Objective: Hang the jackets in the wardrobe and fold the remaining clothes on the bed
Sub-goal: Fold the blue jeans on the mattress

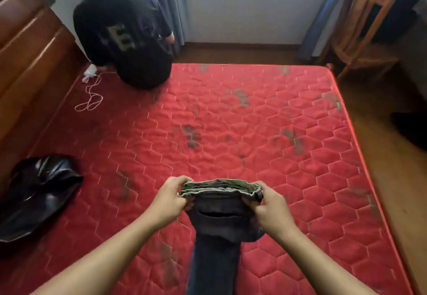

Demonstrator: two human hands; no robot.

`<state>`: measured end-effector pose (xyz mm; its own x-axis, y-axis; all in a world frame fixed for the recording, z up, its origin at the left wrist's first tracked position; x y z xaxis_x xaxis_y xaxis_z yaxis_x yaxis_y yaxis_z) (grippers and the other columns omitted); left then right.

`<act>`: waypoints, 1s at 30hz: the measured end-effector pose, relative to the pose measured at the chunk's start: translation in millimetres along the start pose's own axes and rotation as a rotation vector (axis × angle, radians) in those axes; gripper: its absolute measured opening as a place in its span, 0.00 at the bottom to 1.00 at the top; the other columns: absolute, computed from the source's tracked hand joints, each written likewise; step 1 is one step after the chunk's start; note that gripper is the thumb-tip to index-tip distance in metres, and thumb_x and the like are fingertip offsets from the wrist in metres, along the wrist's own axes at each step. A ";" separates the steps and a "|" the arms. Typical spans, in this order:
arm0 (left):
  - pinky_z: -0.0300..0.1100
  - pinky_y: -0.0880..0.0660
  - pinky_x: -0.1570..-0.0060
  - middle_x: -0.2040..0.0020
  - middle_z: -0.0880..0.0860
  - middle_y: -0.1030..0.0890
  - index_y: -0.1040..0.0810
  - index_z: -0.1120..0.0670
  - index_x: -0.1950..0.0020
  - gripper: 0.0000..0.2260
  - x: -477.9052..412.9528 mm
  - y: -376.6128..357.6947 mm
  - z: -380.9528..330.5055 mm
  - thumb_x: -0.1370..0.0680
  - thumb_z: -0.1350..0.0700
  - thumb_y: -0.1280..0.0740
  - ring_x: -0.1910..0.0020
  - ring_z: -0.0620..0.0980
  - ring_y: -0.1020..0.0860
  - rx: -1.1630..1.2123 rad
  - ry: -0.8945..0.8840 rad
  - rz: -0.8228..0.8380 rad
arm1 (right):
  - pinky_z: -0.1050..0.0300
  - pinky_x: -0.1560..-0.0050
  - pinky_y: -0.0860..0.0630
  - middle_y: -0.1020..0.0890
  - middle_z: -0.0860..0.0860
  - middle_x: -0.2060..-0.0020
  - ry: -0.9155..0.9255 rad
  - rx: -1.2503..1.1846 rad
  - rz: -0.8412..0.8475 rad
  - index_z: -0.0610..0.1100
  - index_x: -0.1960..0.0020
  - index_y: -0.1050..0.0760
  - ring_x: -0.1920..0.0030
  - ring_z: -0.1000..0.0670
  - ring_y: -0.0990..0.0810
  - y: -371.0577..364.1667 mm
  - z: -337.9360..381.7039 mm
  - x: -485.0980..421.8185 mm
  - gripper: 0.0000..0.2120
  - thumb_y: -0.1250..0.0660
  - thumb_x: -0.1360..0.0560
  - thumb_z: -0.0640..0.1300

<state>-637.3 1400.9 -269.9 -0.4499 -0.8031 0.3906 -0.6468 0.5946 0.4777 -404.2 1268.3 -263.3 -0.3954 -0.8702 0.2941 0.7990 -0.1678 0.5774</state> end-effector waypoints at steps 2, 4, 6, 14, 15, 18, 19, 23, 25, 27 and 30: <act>0.59 0.18 0.54 0.47 0.61 0.22 0.20 0.48 0.52 0.17 -52.4 5.3 -0.3 0.28 0.71 0.30 0.55 0.62 0.17 -0.004 -0.003 -0.024 | 0.40 0.60 0.19 0.17 0.56 0.64 -0.063 -0.157 0.002 0.55 0.53 0.23 0.64 0.53 0.20 -4.2 2.8 -53.3 0.12 0.27 0.25 0.39; 0.55 0.19 0.50 0.48 0.57 0.19 0.21 0.50 0.49 0.17 -116.5 17.6 -12.0 0.28 0.71 0.30 0.53 0.59 0.18 -0.019 -0.053 -0.056 | 0.32 0.59 0.19 0.19 0.52 0.62 -0.093 -0.275 -0.029 0.48 0.51 0.23 0.62 0.49 0.21 -2.5 12.9 -119.2 0.09 0.29 0.25 0.34; 0.49 0.20 0.48 0.41 0.53 0.22 0.23 0.49 0.39 0.21 -177.7 33.7 -29.0 0.27 0.68 0.29 0.45 0.57 0.20 0.022 -0.118 -0.150 | 0.34 0.47 0.20 0.21 0.47 0.54 -0.063 -0.309 -0.118 0.43 0.45 0.24 0.55 0.46 0.22 4.5 23.1 -183.7 0.10 0.29 0.24 0.36; 0.49 0.23 0.39 0.31 0.57 0.25 0.30 0.53 0.24 0.25 -199.6 -34.5 114.5 0.21 0.60 0.32 0.38 0.55 0.22 -0.006 0.125 -0.119 | 0.50 0.36 0.29 0.21 0.40 0.39 -0.173 0.081 -0.032 0.41 0.32 0.26 0.39 0.41 0.23 -107.1 -107.0 -190.2 0.20 0.31 0.22 0.44; 0.45 0.25 0.39 0.31 0.58 0.25 0.30 0.54 0.25 0.24 -179.5 -54.4 152.9 0.21 0.60 0.31 0.37 0.55 0.23 -0.046 0.203 -0.057 | 0.50 0.38 0.29 0.21 0.40 0.39 -0.249 0.081 0.030 0.40 0.32 0.26 0.39 0.41 0.23 -132.8 -138.7 -168.0 0.19 0.31 0.22 0.43; 0.41 0.28 0.38 0.32 0.60 0.24 0.30 0.56 0.25 0.25 -121.9 -107.0 256.9 0.21 0.57 0.29 0.38 0.53 0.23 -0.096 0.387 0.100 | 0.52 0.41 0.29 0.20 0.40 0.40 -0.461 0.029 0.112 0.40 0.33 0.26 0.40 0.42 0.22 -195.4 -222.8 -106.5 0.19 0.30 0.22 0.45; 0.42 0.28 0.37 0.32 0.60 0.24 0.31 0.56 0.25 0.26 -106.0 -122.0 285.1 0.21 0.57 0.28 0.38 0.53 0.23 -0.097 0.431 0.135 | 0.53 0.41 0.29 0.20 0.40 0.40 -0.528 -0.001 0.131 0.40 0.33 0.26 0.40 0.43 0.22 -212.1 -245.1 -89.1 0.20 0.29 0.22 0.45; 0.41 0.29 0.37 0.37 0.56 0.23 0.29 0.58 0.28 0.23 -59.1 -167.5 357.3 0.22 0.61 0.28 0.38 0.52 0.23 -0.018 0.527 0.179 | 0.58 0.47 0.30 0.21 0.43 0.43 -0.700 -0.153 0.153 0.38 0.33 0.27 0.47 0.48 0.23 -268.0 -300.0 -37.5 0.21 0.27 0.23 0.42; 0.39 0.27 0.43 0.43 0.53 0.19 0.24 0.56 0.37 0.16 -45.1 -183.7 376.8 0.23 0.65 0.29 0.46 0.49 0.21 0.059 0.544 0.148 | 0.59 0.53 0.31 0.22 0.44 0.50 -0.743 -0.239 0.124 0.36 0.37 0.26 0.52 0.49 0.25 -290.5 -313.6 -20.8 0.16 0.28 0.23 0.38; 0.37 0.26 0.51 0.52 0.51 0.18 0.25 0.51 0.48 0.13 -35.0 -193.4 389.6 0.24 0.68 0.30 0.55 0.48 0.21 0.106 0.544 0.089 | 0.56 0.56 0.27 0.22 0.42 0.54 -0.779 -0.342 0.111 0.36 0.42 0.25 0.57 0.48 0.24 -308.2 -317.4 -7.7 0.10 0.30 0.22 0.35; 0.45 0.25 0.57 0.55 0.53 0.21 0.26 0.55 0.48 0.11 -22.1 -200.6 401.4 0.23 0.69 0.32 0.60 0.51 0.25 0.224 0.585 0.019 | 0.42 0.52 0.21 0.22 0.43 0.55 -0.785 -0.432 0.062 0.42 0.52 0.27 0.57 0.46 0.23 -323.2 -314.5 8.6 0.07 0.30 0.23 0.34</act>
<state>-744.9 1284.3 -690.2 -0.0917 -0.6014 0.7936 -0.7839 0.5351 0.3149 -523.3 1169.4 -687.0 -0.4148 -0.3430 0.8428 0.8674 -0.4288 0.2524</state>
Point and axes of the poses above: each hand's wrist, its own x-axis away from the middle knuckle, its own y-axis out of the back of the hand, z = x × y, the point moved 3 cm from there along -x, towards the middle knuckle
